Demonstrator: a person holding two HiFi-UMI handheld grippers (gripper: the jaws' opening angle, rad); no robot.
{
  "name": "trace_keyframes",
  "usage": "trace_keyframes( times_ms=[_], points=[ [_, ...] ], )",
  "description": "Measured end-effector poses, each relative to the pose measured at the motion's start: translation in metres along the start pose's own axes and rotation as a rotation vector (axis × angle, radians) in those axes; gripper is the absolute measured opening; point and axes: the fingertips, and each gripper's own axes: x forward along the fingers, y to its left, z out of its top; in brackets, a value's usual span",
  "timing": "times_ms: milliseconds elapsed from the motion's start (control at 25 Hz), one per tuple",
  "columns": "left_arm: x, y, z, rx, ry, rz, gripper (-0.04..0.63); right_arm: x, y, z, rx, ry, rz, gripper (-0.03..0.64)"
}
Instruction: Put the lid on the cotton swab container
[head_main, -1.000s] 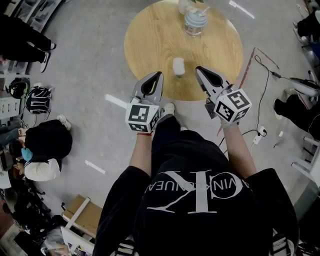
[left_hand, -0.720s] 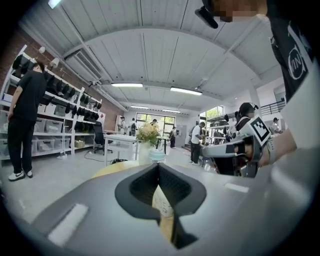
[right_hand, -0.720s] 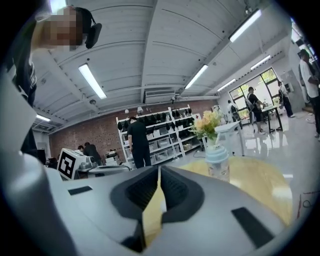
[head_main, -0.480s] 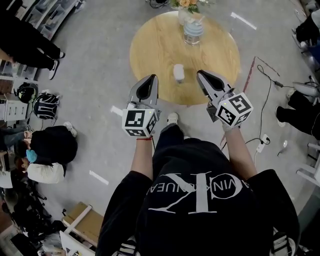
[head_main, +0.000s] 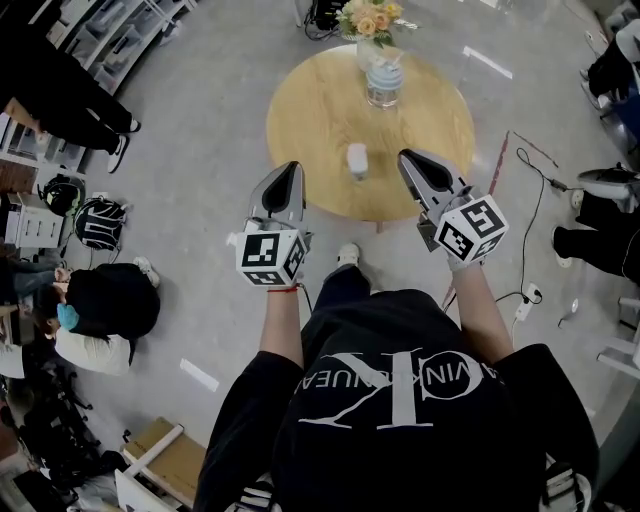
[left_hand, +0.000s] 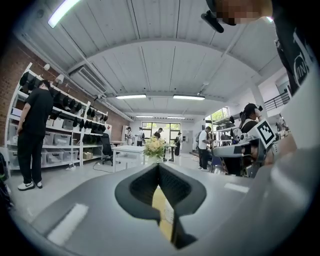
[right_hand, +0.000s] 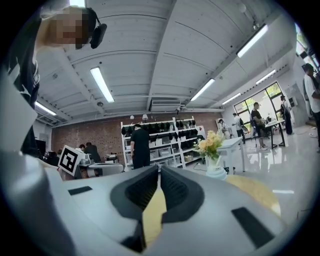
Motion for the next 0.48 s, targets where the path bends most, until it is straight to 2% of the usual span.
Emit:
trace_keyframes(
  times_ms=[480],
  points=[
    [-0.032,0.016,0.017,0.006,-0.037,0.065,0.011,-0.015,0.007,0.018,-0.055,-0.045,-0.013,0.028]
  ],
)
